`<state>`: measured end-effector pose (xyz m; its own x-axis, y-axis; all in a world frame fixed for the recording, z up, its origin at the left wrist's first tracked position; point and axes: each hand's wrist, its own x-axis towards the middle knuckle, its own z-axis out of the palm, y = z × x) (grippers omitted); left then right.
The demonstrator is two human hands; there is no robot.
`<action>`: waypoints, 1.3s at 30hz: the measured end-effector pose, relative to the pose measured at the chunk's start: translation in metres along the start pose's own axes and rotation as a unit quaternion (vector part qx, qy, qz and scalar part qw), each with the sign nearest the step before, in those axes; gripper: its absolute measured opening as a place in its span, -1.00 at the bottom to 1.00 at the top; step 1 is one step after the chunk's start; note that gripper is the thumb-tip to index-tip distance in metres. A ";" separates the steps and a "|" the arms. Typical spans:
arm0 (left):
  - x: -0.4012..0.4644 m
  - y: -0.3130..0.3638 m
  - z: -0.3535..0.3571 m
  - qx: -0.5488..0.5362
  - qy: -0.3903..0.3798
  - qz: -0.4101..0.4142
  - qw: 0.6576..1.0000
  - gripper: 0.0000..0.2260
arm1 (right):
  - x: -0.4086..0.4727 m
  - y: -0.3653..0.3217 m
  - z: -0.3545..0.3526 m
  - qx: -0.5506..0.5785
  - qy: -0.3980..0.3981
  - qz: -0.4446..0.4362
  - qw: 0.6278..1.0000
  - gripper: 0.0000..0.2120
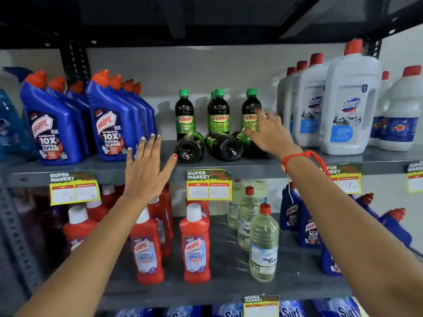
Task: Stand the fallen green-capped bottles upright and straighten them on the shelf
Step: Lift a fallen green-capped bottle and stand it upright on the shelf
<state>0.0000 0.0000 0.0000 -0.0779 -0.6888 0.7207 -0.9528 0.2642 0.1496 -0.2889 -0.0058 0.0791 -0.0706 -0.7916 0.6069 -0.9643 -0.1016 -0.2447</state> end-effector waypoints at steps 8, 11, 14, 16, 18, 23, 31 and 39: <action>-0.004 -0.001 0.006 0.050 0.018 0.007 0.999 -0.32 | 0.022 -0.003 0.002 -0.044 -0.155 0.067 0.985 -0.46; -0.004 0.000 0.007 0.057 0.023 0.008 0.998 -0.40 | 0.032 -0.003 0.001 -0.078 -0.195 0.082 0.974 -0.61; -0.004 0.000 0.008 0.059 0.032 0.014 0.998 -0.45 | 0.033 -0.004 0.007 -0.107 -0.176 0.104 0.973 -0.57; -0.004 0.000 0.008 0.057 0.028 0.013 0.998 -0.46 | 0.033 -0.005 0.008 -0.093 -0.150 0.115 0.978 -0.54; -0.004 0.000 0.009 0.056 0.033 0.011 0.998 -0.46 | 0.034 -0.002 0.009 -0.056 -0.142 0.130 0.980 -0.54; -0.004 0.000 0.011 0.054 0.050 0.013 0.997 -0.49 | 0.030 0.007 0.006 0.148 -0.082 0.184 0.968 -0.25; -0.004 -0.002 0.014 0.048 0.073 0.012 0.996 -0.48 | 0.023 0.006 -0.003 0.437 0.092 0.209 0.870 -0.22; -0.005 -0.002 0.016 0.044 0.076 0.012 0.996 -0.44 | 0.007 0.019 0.020 0.456 0.073 0.190 0.866 0.00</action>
<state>-0.0024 -0.0079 -0.0141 -0.0617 -0.5705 0.8190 -0.9735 0.2153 0.0766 -0.3030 -0.0247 0.0635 -0.4351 -0.7942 0.4243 -0.2662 -0.3367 -0.9032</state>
